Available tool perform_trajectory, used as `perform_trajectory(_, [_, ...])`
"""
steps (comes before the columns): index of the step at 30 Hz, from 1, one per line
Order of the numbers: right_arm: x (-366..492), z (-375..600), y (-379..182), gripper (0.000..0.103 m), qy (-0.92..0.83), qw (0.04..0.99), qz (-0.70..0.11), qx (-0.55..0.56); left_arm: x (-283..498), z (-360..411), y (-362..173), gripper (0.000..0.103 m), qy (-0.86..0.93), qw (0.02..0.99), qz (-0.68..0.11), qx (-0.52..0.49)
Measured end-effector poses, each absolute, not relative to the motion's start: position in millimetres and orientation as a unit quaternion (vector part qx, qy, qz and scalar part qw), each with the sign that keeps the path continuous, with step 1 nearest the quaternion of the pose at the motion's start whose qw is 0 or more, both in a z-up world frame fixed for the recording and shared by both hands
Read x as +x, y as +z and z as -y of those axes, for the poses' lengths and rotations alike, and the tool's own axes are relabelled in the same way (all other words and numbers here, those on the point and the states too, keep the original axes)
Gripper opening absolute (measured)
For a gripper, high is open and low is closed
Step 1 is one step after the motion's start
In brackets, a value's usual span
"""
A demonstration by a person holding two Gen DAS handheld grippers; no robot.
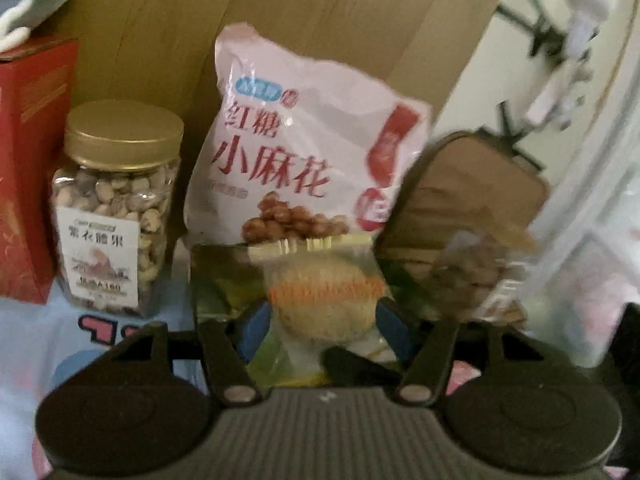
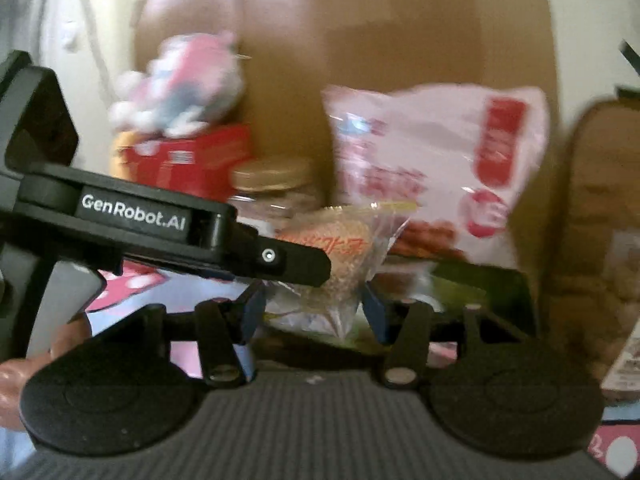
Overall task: Organize snacks
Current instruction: 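Carry the biscuit packet over the black box with the left tool, then lower the biscuit packet into the black box and open the left tool, then reach the left tool to the small orange packet and grasp it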
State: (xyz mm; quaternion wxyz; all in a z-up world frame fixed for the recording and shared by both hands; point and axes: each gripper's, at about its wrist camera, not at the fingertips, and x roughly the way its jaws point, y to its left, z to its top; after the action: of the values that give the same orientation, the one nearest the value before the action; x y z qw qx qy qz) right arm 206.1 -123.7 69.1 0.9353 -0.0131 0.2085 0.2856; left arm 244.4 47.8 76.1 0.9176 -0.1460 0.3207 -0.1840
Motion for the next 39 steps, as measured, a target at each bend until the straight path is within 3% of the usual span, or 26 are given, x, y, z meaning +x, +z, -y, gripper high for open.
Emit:
perform_trajectory(10, [166, 184, 66, 0.062, 0.255, 0.946, -0.187, 0.065, 179, -70, 96, 0.07, -0.138, 0.948, -0.267, -0.106])
perform_trajectory(19, [80, 196, 25, 0.061, 0.232, 0.941, -0.233, 0.075, 89, -55, 53, 0.07, -0.07, 0.945, -0.312, -0.064])
perform_trajectory(28, [33, 194, -1, 0.062, 0.185, 0.942, -0.269, 0.08, 53, -23, 40, 0.071, -0.061, 0.943, -0.326, -0.026])
perform_trajectory(31, [22, 196, 1, 0.062, 0.179, 0.944, -0.264, 0.084, 41, -21, 42, 0.081, -0.055, 0.947, -0.315, -0.021])
perform_trajectory(39, [11, 197, 5, 0.063, 0.159, 0.95, -0.254, 0.085, 32, -21, 41, 0.081, -0.04, 0.951, -0.308, -0.012])
